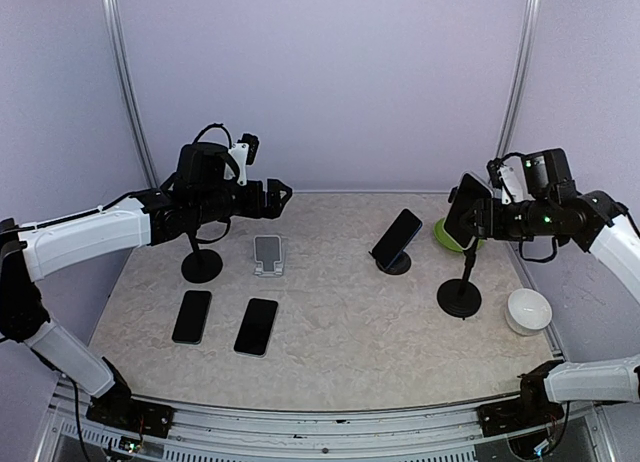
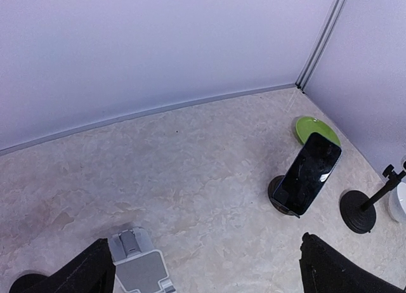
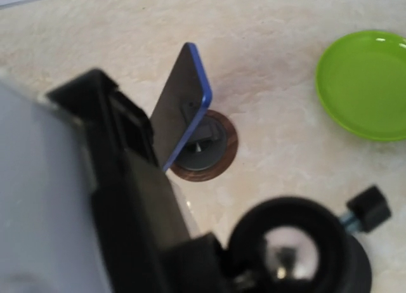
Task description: Remove the phone from the phone stand
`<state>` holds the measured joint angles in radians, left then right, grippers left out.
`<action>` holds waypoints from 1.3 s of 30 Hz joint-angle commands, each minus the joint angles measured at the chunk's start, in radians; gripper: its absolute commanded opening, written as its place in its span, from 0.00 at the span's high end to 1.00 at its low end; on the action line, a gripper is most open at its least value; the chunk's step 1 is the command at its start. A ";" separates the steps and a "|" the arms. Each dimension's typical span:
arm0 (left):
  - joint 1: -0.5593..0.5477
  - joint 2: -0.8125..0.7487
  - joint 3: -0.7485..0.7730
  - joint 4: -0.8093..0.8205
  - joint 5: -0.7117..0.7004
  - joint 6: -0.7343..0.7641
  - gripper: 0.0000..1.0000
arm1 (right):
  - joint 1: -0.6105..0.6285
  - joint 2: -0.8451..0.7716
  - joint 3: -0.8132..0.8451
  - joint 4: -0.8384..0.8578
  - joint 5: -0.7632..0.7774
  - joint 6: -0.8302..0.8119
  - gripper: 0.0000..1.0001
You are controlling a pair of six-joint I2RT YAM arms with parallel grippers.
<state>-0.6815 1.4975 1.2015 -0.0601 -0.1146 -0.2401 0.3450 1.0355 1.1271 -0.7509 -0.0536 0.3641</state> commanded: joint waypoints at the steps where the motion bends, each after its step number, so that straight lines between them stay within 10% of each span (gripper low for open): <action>1: 0.000 -0.026 0.032 0.022 -0.006 0.017 0.01 | -0.015 -0.020 -0.015 0.047 -0.060 -0.026 0.40; 19: 0.019 -0.061 0.015 0.051 -0.015 0.043 0.01 | -0.012 0.018 0.030 0.147 -0.216 0.012 0.82; 39: 0.026 -0.110 0.032 -0.015 0.017 0.078 0.01 | 0.313 0.287 0.269 0.277 -0.218 0.025 0.96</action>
<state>-0.6613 1.4220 1.2034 -0.0410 -0.1276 -0.1909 0.6064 1.3102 1.3163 -0.6243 -0.2474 0.3756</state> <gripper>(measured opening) 0.988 0.252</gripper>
